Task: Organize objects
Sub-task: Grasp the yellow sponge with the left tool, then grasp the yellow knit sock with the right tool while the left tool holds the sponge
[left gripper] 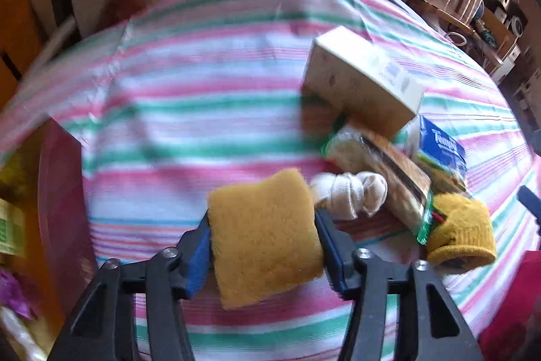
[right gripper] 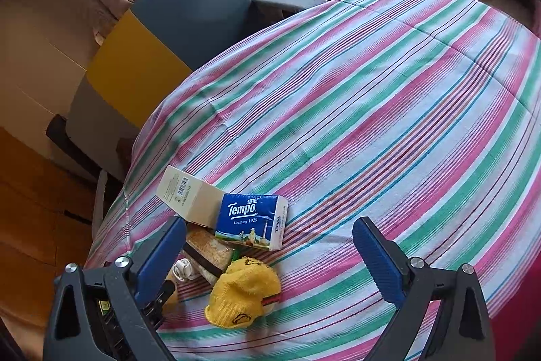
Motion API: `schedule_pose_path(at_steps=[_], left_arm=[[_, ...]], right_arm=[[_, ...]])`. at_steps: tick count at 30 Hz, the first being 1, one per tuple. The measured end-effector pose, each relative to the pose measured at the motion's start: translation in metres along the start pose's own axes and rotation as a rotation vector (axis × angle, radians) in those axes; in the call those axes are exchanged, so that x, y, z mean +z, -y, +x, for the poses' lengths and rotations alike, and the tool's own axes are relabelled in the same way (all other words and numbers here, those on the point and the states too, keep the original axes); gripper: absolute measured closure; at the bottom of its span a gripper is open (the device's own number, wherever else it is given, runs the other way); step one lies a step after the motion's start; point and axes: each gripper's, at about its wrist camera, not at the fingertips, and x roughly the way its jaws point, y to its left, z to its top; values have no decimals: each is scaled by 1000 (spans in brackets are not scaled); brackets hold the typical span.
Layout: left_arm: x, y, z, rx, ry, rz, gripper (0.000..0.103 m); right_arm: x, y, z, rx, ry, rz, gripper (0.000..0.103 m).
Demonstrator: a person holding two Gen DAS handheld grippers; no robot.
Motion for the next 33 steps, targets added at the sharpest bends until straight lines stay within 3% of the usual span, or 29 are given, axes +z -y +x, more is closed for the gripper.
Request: schedule_pose_path(at_steps=[4,8,17,22,28,33], left_arm=[[-21,3,-19,-42,66,40,50],[-58,12,-42,-74,110,107,50],[-128,43,-69,-120,140,289,50],[-132,38,-64,-149,130,264,50],[-134,26,-59,-234,117,200,50],[-140,29,-59,-224,133,217,48]], right_arm=[[0,-2,3,-7,-6,-15,4],[-3,-14,8,-12,-29,-86,10],[-17,-27,25,25,-149,-174,10],[-27,-36,31,15,-187,-231,10],[-34,-36,43,-24,-232,-266,15],[-37,-38,47,-36,-245,-287,15]])
